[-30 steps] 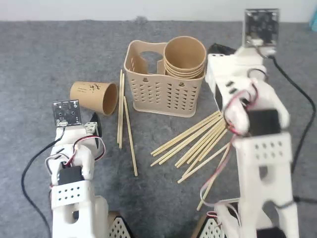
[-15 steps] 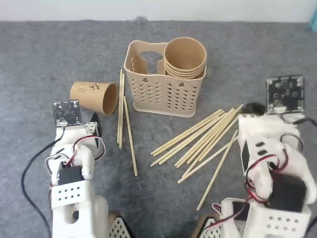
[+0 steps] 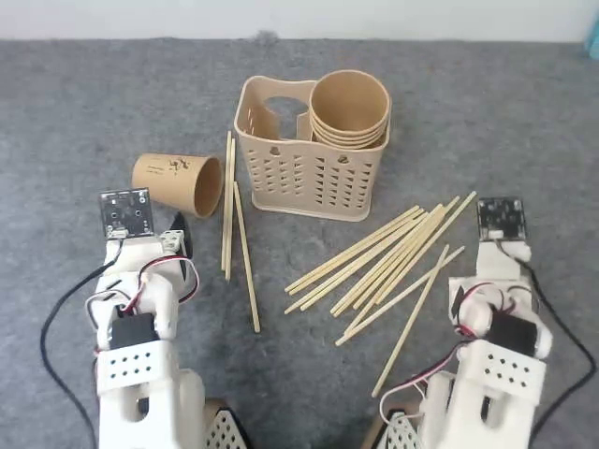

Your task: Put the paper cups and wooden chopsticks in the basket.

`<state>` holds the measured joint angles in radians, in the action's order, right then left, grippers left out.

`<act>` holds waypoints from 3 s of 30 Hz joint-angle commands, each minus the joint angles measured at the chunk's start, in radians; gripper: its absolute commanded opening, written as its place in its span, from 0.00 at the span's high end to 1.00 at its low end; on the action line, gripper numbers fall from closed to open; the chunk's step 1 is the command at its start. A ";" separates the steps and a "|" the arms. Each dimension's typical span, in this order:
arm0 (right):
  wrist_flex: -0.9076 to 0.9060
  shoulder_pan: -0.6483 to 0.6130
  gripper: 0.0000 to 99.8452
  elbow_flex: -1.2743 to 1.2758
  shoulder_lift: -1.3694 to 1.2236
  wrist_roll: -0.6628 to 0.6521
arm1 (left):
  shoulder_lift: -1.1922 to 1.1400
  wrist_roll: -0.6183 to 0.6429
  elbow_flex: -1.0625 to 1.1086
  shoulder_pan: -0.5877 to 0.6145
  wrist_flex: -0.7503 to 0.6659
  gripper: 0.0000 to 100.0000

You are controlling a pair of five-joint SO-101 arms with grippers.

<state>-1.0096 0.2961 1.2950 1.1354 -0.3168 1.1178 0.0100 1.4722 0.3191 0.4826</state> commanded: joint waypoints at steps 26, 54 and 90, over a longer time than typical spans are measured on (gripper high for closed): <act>0.048 -0.071 0.99 0.393 0.593 -0.107 | -0.028 0.144 -0.483 -0.282 0.313 0.96; -0.042 -0.067 0.99 0.390 0.676 -0.109 | -1.088 0.199 -1.053 -0.189 0.371 0.95; -0.030 -0.068 0.99 0.390 0.674 -0.110 | -1.433 0.107 -1.894 0.210 0.560 0.88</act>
<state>-1.0510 0.2302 1.6678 1.7921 -0.4135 -0.3353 0.1343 -0.3383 0.5247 0.9889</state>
